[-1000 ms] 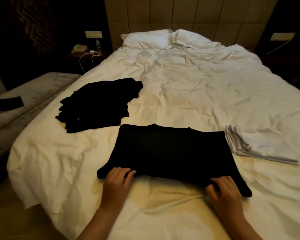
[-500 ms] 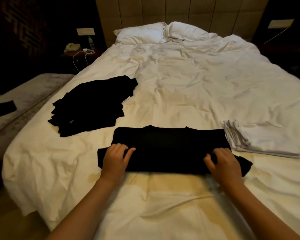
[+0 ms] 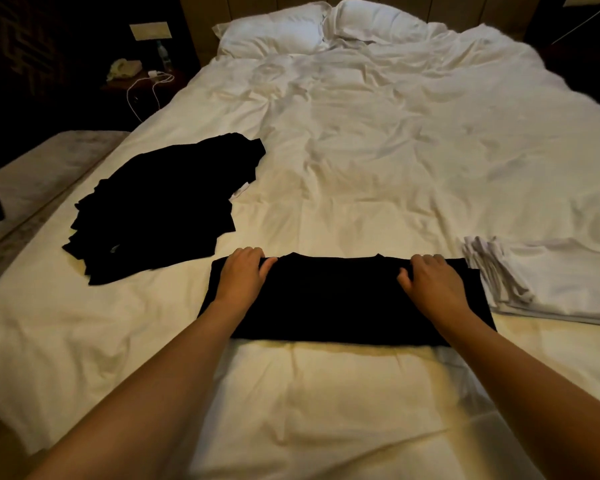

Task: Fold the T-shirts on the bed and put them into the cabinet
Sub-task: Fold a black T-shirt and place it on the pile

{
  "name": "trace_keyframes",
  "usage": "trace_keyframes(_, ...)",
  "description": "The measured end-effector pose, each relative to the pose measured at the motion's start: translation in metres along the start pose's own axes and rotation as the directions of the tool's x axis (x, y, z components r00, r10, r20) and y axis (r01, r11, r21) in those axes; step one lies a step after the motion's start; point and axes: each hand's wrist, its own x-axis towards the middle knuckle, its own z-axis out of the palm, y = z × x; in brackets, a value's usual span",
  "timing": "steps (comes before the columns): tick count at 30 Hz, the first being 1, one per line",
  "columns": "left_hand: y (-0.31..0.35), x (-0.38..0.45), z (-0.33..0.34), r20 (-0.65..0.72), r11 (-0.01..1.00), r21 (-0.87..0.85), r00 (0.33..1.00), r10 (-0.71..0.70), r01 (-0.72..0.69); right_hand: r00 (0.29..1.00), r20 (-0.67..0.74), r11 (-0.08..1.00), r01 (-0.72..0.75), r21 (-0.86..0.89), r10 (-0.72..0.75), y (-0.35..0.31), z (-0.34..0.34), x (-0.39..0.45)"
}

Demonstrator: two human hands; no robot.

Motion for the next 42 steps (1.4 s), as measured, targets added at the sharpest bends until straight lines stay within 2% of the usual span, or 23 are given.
trace_keyframes(5,-0.005,0.02,0.019,0.045,0.999,0.053,0.999,-0.007,0.004,0.999,-0.032,0.999,0.02,-0.03,-0.021,0.008,0.016,0.023)
trace_keyframes(9,-0.008,0.022,0.031,0.067,0.998,0.054,0.998,-0.019,0.016,1.0,0.011,1.0,0.006,-0.022,-0.006,0.007,0.03,0.029)
trace_keyframes(13,0.014,0.018,0.034,-0.012,0.996,0.067,0.998,-0.054,0.055,0.997,-0.073,1.0,0.008,-0.012,-0.009,-0.013,0.025,0.026)
trace_keyframes(14,0.027,0.015,0.034,-0.043,0.999,0.044,0.999,-0.022,0.024,0.994,-0.105,0.999,0.033,0.029,-0.03,-0.026,0.024,0.023)
trace_keyframes(16,0.061,0.003,0.034,-0.086,0.991,-0.034,0.988,0.127,-0.13,0.981,-0.149,0.978,0.147,0.145,-0.126,-0.059,0.025,0.011)
trace_keyframes(17,0.079,-0.005,0.035,-0.062,0.975,-0.057,0.976,0.21,-0.214,0.973,-0.137,0.962,0.208,0.177,-0.186,-0.076,0.028,0.004)
trace_keyframes(19,0.106,-0.022,0.037,0.126,0.958,-0.06,0.95,0.285,-0.28,0.967,0.001,0.955,0.25,0.161,-0.254,-0.1,0.037,-0.009)
trace_keyframes(21,0.109,-0.031,0.041,0.303,0.97,0.019,0.926,0.226,-0.243,0.957,0.148,0.966,0.233,0.111,-0.248,-0.103,0.045,-0.017)
trace_keyframes(24,0.085,-0.033,0.043,0.389,0.985,0.105,0.917,0.086,-0.137,0.961,0.21,0.982,0.165,0.092,-0.181,-0.087,0.046,-0.022)
trace_keyframes(28,0.041,-0.039,0.032,0.368,0.976,0.206,0.93,-0.008,-0.073,0.962,0.254,0.995,0.085,0.05,-0.095,-0.056,0.039,-0.032)
trace_keyframes(33,0.005,-0.047,0.015,0.333,0.947,0.31,0.924,-0.191,0.084,0.962,0.273,0.999,-0.011,0.046,-0.002,-0.014,0.033,-0.039)
trace_keyframes(35,-0.001,-0.05,0.011,0.329,0.944,0.299,0.913,-0.241,0.142,0.958,0.283,0.997,-0.063,0.05,0.046,-0.004,0.03,-0.04)
trace_keyframes(38,-0.005,-0.052,0.01,0.337,0.953,0.256,0.909,-0.245,0.162,0.96,0.261,0.994,-0.108,-0.004,0.106,0.003,0.028,-0.041)
trace_keyframes(42,-0.004,-0.052,0.01,0.359,0.946,0.288,0.899,-0.252,0.15,0.964,0.246,0.994,-0.106,0.007,0.101,0.006,0.024,-0.046)
